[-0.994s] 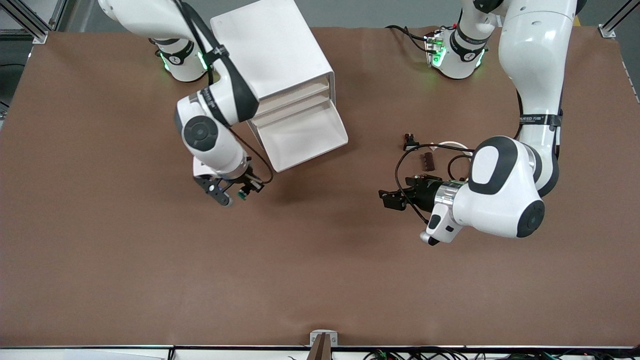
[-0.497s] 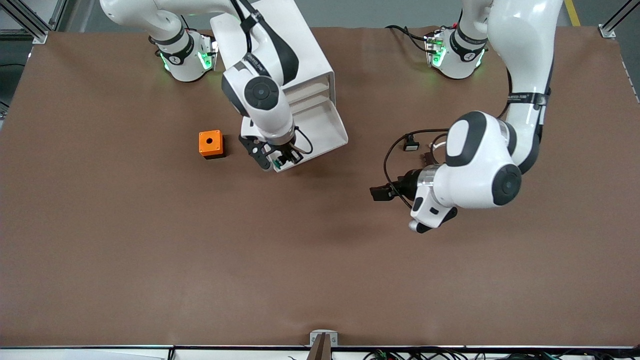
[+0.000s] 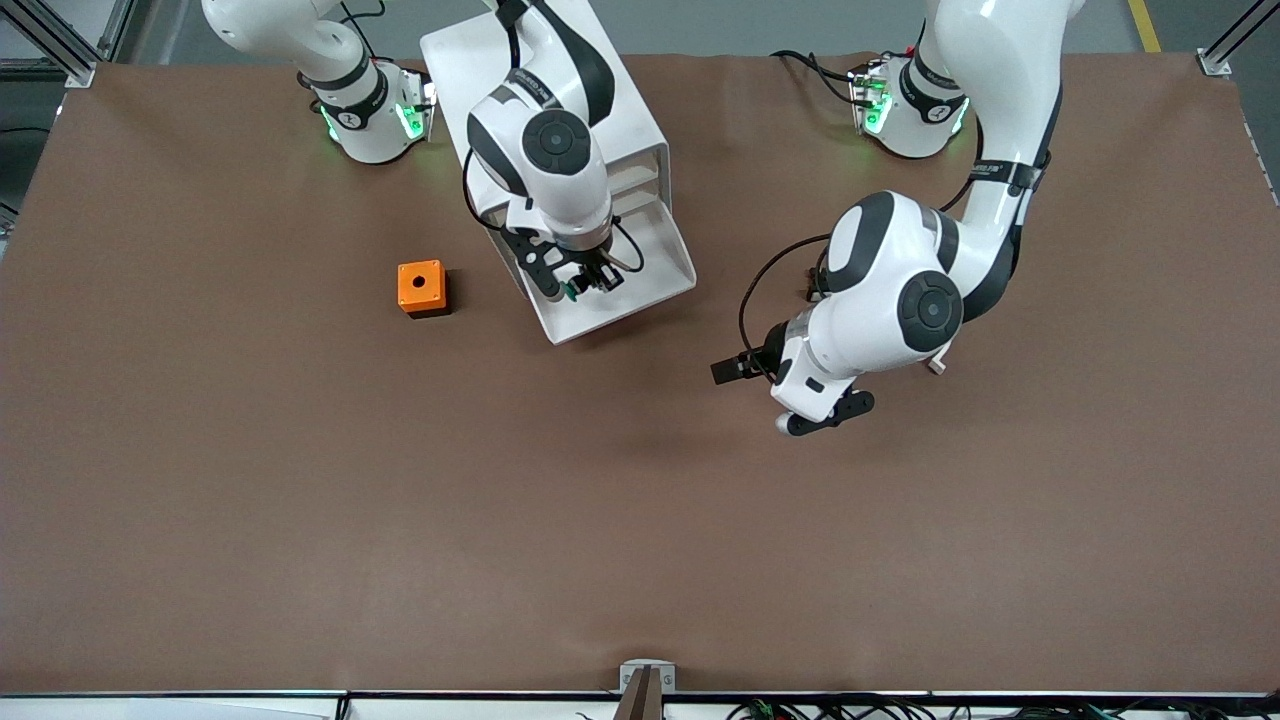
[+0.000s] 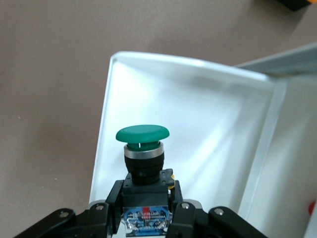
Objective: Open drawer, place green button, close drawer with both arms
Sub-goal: 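Carry the green button over the open drawer with the right gripper, then lower the button into the drawer while the left gripper nears the drawer, then withdraw the right gripper while the left gripper pushes the drawer in, then push the drawer fully shut with the left gripper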
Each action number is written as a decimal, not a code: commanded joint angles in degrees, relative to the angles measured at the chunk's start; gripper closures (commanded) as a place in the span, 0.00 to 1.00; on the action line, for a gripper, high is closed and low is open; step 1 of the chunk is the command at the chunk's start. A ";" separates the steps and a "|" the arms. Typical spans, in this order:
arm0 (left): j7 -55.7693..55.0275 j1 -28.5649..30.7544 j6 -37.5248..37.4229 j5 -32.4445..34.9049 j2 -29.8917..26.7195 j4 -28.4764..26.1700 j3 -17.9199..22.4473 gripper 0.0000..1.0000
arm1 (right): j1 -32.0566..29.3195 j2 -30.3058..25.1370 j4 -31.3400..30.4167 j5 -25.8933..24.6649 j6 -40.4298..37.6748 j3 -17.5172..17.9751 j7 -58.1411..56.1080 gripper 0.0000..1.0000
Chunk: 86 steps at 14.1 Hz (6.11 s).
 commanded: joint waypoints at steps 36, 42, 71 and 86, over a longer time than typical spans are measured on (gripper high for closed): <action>-29.19 -12.63 9.24 17.48 7.75 2.69 -0.29 0.00 | 0.77 4.77 4.50 2.38 5.32 -0.71 2.75 0.00; -29.63 -13.95 11.35 21.90 9.86 2.69 -0.38 0.00 | -5.46 4.60 14.44 2.47 -10.15 -0.63 -7.34 0.00; -38.33 -24.23 11.52 8.03 14.17 5.15 -3.81 0.00 | -44.85 -9.73 20.95 -7.19 -41.99 -1.51 -81.87 0.00; -38.42 -24.06 11.00 -0.15 15.49 4.36 -7.15 0.00 | -51.79 -9.20 21.92 -7.37 -40.23 -1.51 -98.86 0.00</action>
